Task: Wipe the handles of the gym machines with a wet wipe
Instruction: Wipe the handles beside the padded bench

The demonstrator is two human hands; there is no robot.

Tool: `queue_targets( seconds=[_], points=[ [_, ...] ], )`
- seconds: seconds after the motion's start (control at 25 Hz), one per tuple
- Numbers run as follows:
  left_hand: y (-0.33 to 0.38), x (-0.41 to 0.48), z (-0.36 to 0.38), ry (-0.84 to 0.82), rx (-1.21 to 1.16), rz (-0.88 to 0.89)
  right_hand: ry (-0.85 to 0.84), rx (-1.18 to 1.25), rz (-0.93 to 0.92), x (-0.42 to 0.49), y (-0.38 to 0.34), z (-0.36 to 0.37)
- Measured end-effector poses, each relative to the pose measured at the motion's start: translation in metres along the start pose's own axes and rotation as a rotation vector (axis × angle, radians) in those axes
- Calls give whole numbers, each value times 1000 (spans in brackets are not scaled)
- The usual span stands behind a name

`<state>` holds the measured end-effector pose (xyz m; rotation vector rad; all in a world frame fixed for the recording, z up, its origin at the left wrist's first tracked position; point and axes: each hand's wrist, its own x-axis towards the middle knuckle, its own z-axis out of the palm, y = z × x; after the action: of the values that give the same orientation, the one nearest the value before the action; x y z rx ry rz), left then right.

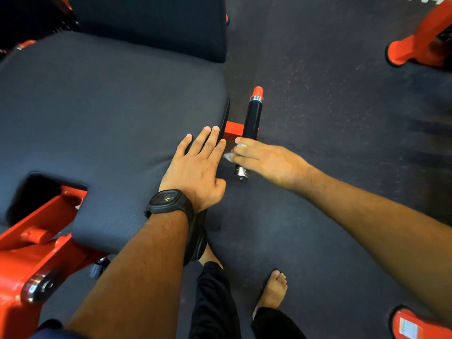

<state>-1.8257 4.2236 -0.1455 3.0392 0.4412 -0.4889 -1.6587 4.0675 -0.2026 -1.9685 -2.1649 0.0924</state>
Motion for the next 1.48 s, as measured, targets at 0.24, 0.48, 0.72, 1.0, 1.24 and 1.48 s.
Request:
queue_targets(
  seconds=[0.24,0.48,0.72,1.0,1.24,1.48],
  points=[
    [0,0,-1,-7,-5,5,-151,135,-10,9,27,-8],
    [0,0,-2,-4,3,10,-219,110,21,33,49,-23],
    [1,0,-2,-6,8,6,-258,-12,179,45,61,-21],
    [0,0,-2,-13,10,6,-162,67,632,59,27,-2],
    [-2,1,-1,-14,4,8,345,581,1374,70,-11,3],
    [-1,0,3,34,-9,11,555,1177,1609,71,20,27]
  ],
)
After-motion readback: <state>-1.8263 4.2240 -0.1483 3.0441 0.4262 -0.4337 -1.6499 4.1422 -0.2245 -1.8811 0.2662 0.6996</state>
